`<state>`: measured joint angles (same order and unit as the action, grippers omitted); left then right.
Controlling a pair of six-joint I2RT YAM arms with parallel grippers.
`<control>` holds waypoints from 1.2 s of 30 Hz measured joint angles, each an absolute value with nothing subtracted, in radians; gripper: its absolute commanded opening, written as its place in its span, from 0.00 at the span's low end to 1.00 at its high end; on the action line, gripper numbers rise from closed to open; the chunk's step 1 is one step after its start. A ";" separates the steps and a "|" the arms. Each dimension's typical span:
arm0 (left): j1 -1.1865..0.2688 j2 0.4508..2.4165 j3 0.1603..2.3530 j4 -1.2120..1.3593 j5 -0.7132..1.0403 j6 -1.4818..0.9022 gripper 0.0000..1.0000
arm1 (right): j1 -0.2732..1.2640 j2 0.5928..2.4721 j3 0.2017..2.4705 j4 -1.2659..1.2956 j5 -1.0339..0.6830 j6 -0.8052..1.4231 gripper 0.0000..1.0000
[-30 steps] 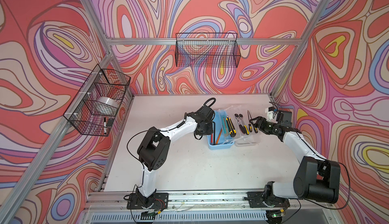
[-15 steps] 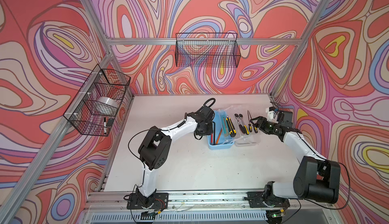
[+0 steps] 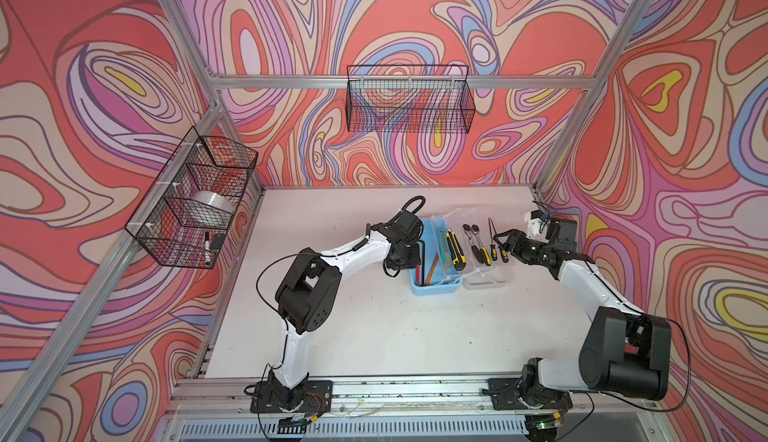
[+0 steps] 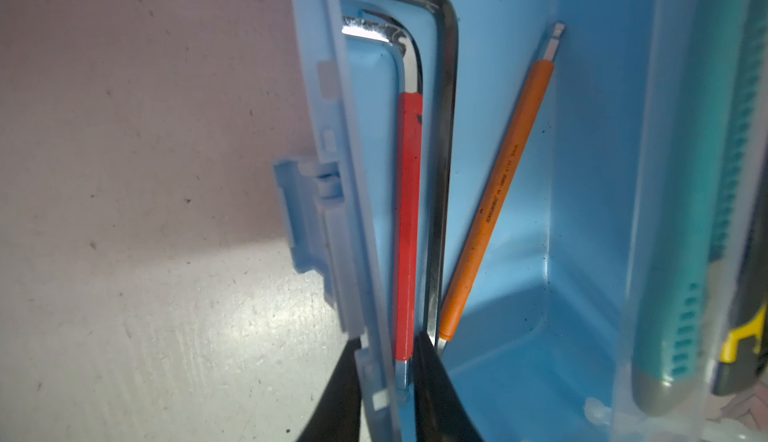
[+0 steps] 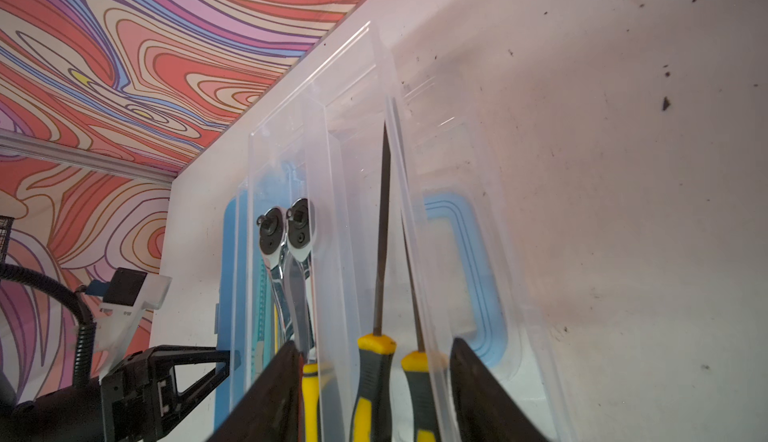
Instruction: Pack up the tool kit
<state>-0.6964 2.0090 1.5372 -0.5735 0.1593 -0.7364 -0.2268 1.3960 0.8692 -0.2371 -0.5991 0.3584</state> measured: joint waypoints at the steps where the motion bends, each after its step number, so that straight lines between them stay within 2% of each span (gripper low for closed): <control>1: -0.696 2.009 1.536 -0.573 0.160 -0.737 0.19 | -0.226 1.398 0.869 -0.235 -0.599 0.360 0.59; 9: -0.693 2.012 1.535 -0.572 0.165 -0.749 0.17 | -0.195 1.397 0.869 -0.221 -0.559 0.373 0.58; 19: -0.686 2.016 1.535 -0.575 0.161 -0.753 0.16 | -0.086 1.376 0.872 -0.224 -0.482 0.402 0.58; 27: -0.687 2.020 1.535 -0.572 0.162 -0.756 0.16 | -0.004 1.365 0.912 -0.292 -0.453 0.412 0.57; 36: -0.688 2.020 1.534 -0.566 0.165 -0.756 0.17 | 0.093 1.364 0.969 -0.386 -0.338 0.414 0.54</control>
